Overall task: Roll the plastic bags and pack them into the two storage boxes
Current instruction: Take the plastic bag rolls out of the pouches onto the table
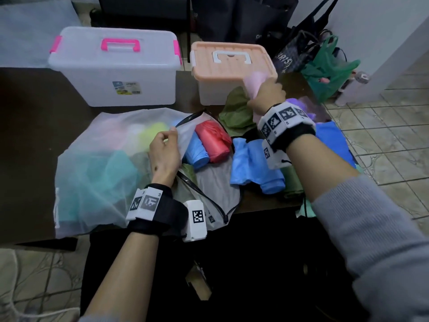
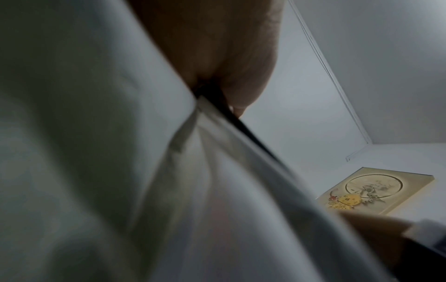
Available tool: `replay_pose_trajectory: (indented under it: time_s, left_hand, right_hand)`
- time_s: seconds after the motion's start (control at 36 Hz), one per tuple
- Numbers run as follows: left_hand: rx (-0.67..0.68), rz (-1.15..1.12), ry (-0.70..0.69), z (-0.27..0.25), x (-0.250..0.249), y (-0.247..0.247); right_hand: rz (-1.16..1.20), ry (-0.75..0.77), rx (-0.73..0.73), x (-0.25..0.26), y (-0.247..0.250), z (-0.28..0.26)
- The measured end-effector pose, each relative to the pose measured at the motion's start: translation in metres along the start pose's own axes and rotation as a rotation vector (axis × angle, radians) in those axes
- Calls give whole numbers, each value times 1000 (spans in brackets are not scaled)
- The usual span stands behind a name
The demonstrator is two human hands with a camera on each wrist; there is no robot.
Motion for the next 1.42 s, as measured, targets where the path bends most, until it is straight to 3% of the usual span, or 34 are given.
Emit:
replay_pose_trajectory:
  time_s: [0.08,0.19,0.28,0.36,0.44,0.58,0.64,0.72,0.81,0.97,1.14,1.22,1.31,1.42]
  left_hand:
    - [-1,-1,-4,1,1,0]
    - [-10,13,-41,-2,-3,1]
    - [-2,28,-40,-3,-3,0]
    - [5,13,-26,-2,-2,-1]
    - [1,11,-27,-2,-2,0]
    - [3,23,-19,-2,-2,-1]
    - [7,21,-11,-2,-1,-1]
    - [5,26,-13,-3,-2,-1]
    - [-17,45,-35,-6,-7,1]
    - [-24,61,-35,-8,-9,1]
    - [-20,66,-36,-8,-9,0]
    - [-17,58,-27,-8,-8,0]
    - [-16,40,-17,-8,-7,-1]
    - [-15,20,-9,-7,-6,0]
  right_hand:
    - [-56,-42,109,-8,-28,6]
    - [-83,-91,142,-12,-48,2]
    - [-193,-8,138,-6,-52,-3]
    - [-222,96,247,-1,-69,-10]
    - [-280,95,292,-3,-74,-14]
    - [-179,195,373,15,-62,-15]
    - [-178,179,373,18,-56,-11]
    - [-199,107,239,20,-38,-9]
    - [-133,192,184,41,-27,-18]
    - [-153,344,424,76,-69,-51]
    - [-61,231,546,72,-115,-64]
    - [35,207,510,65,-116,-59]
    - [205,122,507,55,-113,-57]
    - [494,-46,616,51,-118,-67]
Point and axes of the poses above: each hand's wrist, its own z-axis towards the middle knuckle, its own y-axis out of the back of the hand, x = y × z, the point moved 10 cm from there along z, towards the middle knuckle, and after that the axes turned 15 degrees about y, right-handed, at the moved point
